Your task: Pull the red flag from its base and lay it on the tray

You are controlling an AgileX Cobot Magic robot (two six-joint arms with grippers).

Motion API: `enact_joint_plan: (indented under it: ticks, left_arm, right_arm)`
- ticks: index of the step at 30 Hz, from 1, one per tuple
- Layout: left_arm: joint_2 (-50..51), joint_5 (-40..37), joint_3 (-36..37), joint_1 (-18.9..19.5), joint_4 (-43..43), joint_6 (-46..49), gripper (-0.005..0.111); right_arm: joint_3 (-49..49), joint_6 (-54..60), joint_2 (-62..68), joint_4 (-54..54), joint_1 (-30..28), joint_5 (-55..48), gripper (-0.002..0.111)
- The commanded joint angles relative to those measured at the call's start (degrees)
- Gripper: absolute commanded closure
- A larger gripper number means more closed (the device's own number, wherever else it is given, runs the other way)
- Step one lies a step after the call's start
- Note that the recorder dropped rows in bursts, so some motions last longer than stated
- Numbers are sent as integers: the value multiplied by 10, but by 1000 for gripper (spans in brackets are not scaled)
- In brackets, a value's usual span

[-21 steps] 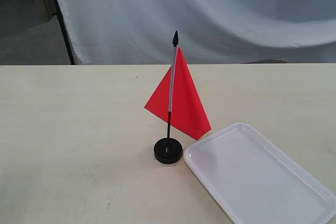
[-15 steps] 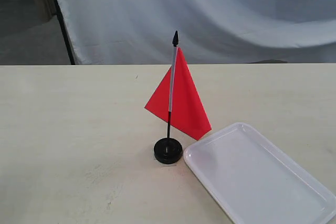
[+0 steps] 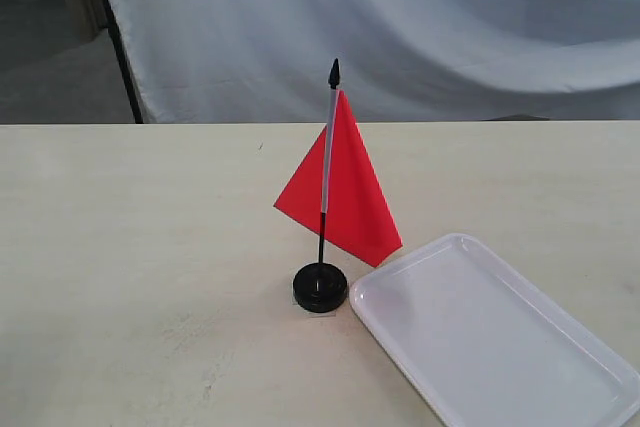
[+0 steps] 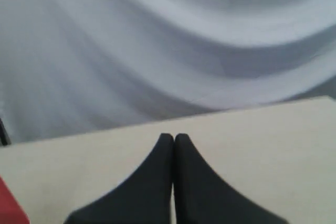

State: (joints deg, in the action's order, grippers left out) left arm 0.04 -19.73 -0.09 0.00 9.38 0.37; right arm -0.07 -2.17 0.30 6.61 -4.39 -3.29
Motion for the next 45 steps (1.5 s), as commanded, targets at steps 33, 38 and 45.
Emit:
enact_joint_plan:
  ticks: [33,38,45]
  left_arm:
    - [0,0,1,1,-2,-4,105]
    - [0,0,1,1,-2,-4,105]
    - [0,0,1,1,-2,-4,105]
  right_arm:
    - [-167,-240,800,-366,185,686,109]
    - [-223,-66,977,-159,368,673,109]
    - [-274,1,1077,-29,456,691,109]
